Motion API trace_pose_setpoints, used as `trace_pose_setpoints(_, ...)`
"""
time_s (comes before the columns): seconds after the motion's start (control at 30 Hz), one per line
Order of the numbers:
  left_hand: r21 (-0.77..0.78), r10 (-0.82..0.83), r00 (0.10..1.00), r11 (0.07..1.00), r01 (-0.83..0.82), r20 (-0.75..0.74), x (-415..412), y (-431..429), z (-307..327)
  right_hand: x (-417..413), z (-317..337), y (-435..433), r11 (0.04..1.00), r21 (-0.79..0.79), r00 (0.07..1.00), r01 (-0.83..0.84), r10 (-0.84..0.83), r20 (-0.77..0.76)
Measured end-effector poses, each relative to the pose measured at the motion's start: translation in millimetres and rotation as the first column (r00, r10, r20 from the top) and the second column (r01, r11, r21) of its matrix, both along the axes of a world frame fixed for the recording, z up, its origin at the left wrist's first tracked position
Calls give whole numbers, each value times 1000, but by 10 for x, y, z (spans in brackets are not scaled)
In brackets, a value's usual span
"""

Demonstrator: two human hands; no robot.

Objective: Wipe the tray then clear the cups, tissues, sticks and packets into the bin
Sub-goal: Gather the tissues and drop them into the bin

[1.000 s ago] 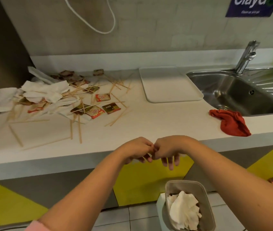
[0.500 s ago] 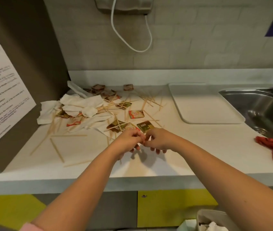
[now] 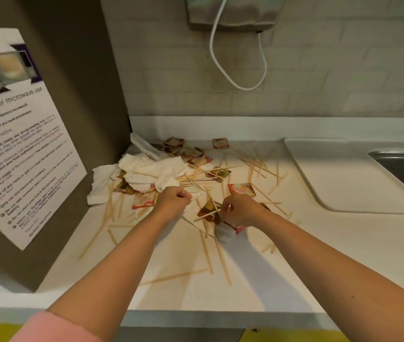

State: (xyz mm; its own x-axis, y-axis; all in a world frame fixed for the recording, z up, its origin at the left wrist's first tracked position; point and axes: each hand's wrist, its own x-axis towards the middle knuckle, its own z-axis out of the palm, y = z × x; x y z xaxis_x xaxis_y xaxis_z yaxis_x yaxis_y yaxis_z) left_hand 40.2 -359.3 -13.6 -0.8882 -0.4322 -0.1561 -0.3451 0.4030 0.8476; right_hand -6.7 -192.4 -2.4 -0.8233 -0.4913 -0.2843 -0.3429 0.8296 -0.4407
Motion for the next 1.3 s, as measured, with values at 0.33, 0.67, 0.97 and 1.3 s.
trace_pose_setpoints(0.33, -525, -83, 960, 823, 217, 267, -325, -453, -323, -124, -53, -339, 1000, 11, 997, -17, 18, -78)
trace_pose_setpoints(0.67, -465, -110, 962, 858, 218, 249, -409, -563, -311, -76, -144, -596, 998, 20, 991, -57, 59, -124)
trace_pose_setpoints(0.97, -503, -115, 958, 831, 238, 262, -395, -519, -268, -117, -276, -724, 994, 98, 993, -39, 49, -109)
trace_pose_setpoints(1.3, -279, -110, 992, 952, 123, 62, -462, -613, 32, -299, -296, -775, 977, 159, 975, -144, 168, -149)
